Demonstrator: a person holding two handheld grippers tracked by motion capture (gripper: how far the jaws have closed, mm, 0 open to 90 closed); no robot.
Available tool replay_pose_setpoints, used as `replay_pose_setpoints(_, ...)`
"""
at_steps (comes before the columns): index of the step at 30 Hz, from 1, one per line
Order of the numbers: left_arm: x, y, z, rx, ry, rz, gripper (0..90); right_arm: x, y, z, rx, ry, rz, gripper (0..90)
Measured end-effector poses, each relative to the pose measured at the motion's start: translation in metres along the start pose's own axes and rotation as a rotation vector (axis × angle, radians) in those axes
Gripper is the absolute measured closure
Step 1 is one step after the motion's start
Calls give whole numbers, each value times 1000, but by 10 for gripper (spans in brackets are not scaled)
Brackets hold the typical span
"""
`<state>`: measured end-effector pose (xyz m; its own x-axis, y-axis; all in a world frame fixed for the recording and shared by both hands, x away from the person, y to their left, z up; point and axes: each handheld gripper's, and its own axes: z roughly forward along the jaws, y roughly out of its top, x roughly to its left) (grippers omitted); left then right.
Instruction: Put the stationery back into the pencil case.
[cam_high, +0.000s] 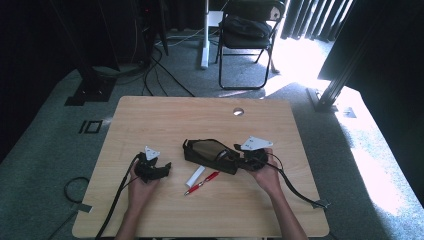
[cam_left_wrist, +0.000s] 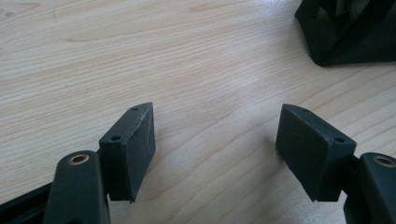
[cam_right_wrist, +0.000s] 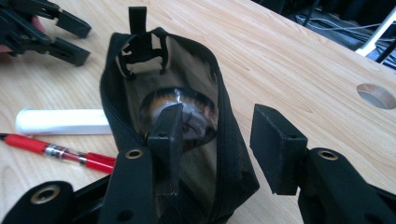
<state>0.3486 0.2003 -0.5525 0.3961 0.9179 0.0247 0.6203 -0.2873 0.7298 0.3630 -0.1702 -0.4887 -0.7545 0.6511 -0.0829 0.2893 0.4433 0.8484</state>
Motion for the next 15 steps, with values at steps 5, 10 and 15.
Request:
replay_pose_setpoints(5, 0, 0, 0, 0, 0, 0, 287, 2, 0, 2, -4, 7, -1, 534)
replay_pose_setpoints(10, 0, 0, 0, 0, 0, 0, 287, 6, 1, -1, -5, 30, -4, 526)
replay_pose_setpoints(15, 0, 0, 0, 1, 0, 1, 287, 17, 1, -4, -18, 76, -5, 520)
